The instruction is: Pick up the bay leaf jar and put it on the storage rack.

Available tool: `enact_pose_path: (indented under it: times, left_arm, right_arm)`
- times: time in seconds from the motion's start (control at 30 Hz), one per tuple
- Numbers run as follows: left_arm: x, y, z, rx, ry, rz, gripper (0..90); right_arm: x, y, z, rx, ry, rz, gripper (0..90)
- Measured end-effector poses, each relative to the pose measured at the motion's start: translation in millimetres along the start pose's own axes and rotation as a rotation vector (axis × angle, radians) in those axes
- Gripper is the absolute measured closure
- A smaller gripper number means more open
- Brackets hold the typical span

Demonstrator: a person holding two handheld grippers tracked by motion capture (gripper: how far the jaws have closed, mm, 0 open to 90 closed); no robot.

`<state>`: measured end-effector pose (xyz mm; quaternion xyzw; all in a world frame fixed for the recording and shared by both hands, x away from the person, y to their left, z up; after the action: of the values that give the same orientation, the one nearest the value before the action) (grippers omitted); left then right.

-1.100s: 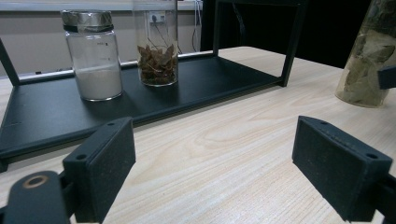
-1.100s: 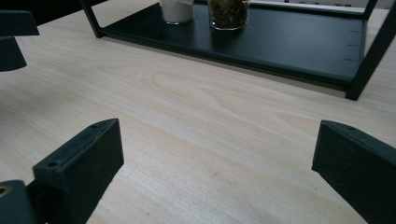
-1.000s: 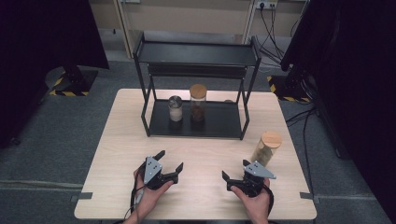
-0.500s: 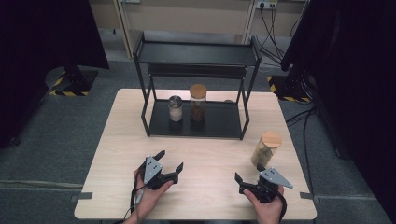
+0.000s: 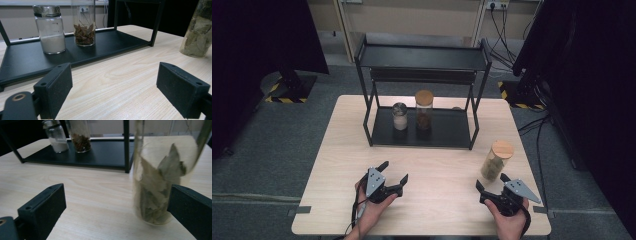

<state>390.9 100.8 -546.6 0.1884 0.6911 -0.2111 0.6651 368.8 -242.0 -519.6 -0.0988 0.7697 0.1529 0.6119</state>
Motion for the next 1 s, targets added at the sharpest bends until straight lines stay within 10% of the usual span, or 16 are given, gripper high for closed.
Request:
enact_pose_path:
  times: [1.0]
  left_arm:
    - [-0.1, 0.5, -0.1, -0.004, -0.002, -0.005, 13.0]
  right_arm:
    - [-45.0, -43.4, 39.3, 0.127, -0.045, -0.070, 15.8]
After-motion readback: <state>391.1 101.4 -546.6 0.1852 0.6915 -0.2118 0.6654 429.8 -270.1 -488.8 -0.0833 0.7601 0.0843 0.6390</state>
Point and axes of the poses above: each handheld gripper's, and its own axes: z roughly forward along the jaws, x roughly out of its underside, y roughly to its left, the point moved 7 cm from there along z, roughly forward along the jaws, and after that the axes turned 9 degrees about -y, right-handed, at the moved point
